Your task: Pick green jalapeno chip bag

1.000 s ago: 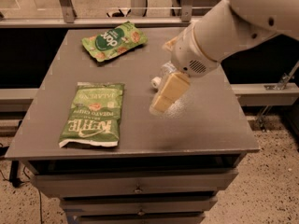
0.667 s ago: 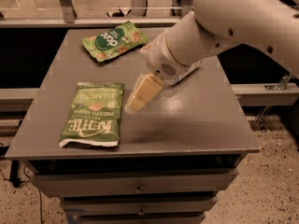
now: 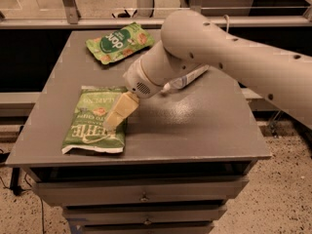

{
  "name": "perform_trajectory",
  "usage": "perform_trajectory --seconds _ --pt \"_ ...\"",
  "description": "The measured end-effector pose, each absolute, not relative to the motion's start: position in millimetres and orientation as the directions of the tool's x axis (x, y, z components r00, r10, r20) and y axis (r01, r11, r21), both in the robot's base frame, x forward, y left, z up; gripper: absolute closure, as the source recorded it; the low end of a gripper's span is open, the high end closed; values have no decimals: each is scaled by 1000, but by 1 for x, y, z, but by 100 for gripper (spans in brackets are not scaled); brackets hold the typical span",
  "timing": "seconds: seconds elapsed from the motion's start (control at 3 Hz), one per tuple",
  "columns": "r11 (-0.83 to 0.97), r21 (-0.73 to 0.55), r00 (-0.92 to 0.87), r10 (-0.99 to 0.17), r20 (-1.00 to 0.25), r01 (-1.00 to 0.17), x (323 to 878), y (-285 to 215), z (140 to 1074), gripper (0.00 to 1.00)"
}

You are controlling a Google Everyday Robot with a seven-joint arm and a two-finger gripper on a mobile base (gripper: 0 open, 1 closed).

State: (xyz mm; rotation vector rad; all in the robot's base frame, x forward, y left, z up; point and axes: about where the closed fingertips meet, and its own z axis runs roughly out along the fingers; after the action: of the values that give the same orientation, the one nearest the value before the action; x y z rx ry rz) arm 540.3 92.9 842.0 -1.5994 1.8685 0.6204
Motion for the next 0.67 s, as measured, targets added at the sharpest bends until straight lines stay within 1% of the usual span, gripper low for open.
perform_trajectory --seconds 0.33,0.67 --pt "151 30 -126 -683 -720 -988 539 114 834 18" --pt "146 47 -133 -662 -738 -988 545 121 840 41"
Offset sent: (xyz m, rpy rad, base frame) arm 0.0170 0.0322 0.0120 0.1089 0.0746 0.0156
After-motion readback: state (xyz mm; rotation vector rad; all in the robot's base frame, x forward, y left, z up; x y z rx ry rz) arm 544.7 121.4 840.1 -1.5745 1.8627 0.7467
